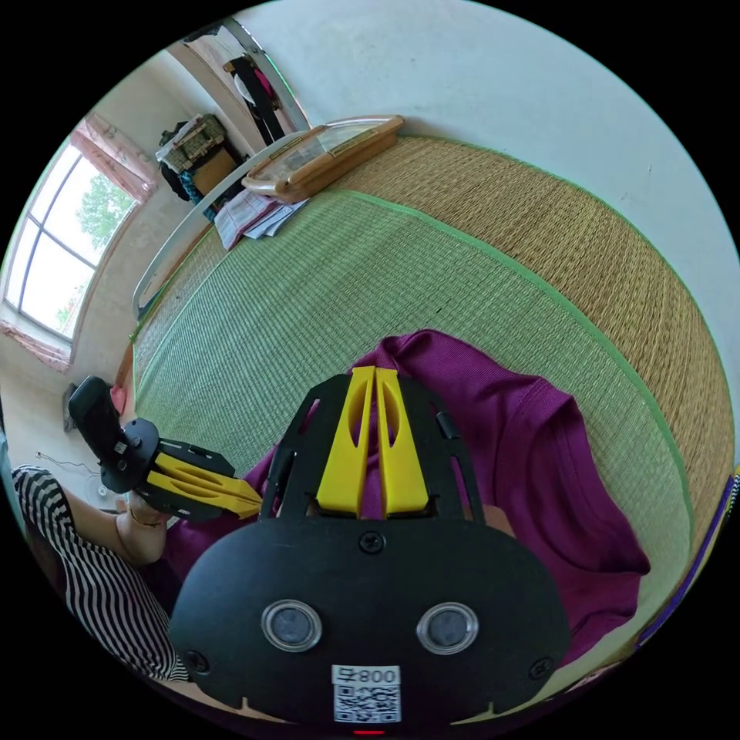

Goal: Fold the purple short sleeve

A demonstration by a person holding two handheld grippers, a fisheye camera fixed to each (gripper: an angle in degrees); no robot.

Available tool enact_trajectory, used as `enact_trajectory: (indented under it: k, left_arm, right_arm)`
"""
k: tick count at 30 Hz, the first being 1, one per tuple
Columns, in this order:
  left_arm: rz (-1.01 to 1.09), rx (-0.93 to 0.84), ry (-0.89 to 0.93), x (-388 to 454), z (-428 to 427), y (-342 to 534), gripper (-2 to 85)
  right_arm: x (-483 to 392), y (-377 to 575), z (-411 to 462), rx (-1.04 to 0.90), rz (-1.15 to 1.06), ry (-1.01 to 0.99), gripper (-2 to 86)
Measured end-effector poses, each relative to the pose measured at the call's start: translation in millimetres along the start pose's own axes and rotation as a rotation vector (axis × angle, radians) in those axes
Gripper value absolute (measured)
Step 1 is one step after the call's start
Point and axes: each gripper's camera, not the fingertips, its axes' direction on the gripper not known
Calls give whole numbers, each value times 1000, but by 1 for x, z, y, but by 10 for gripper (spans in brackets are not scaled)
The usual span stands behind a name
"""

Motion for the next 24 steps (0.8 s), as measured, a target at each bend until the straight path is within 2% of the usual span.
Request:
enact_trajectory:
  k: [4, 7, 12, 17, 20, 24]
  left_arm:
    - [-9, 25, -13, -1, 3, 16, 0]
    - [4, -20, -8, 0, 13, 26, 1]
    - [4, 0, -26, 1, 20, 47, 1]
    - [-17, 3, -23, -6, 30, 75, 0]
    - [-21, 19, -30, -7, 34, 93, 1]
    - [-26, 16, -33, -10, 43, 114, 1]
  right_arm:
    - [-10, 15, -38, 45, -12, -2, 1]
    - [-22, 36, -69, 72, -28, -37, 1]
    - [-46, 69, -84, -48, -80, -78, 1]
    - [-62, 103, -131, -24, -105, -179, 1]
    - [-68, 130, -153, -92, -97, -146, 1]
    - [-65, 162, -194, -72, -42, -178, 1]
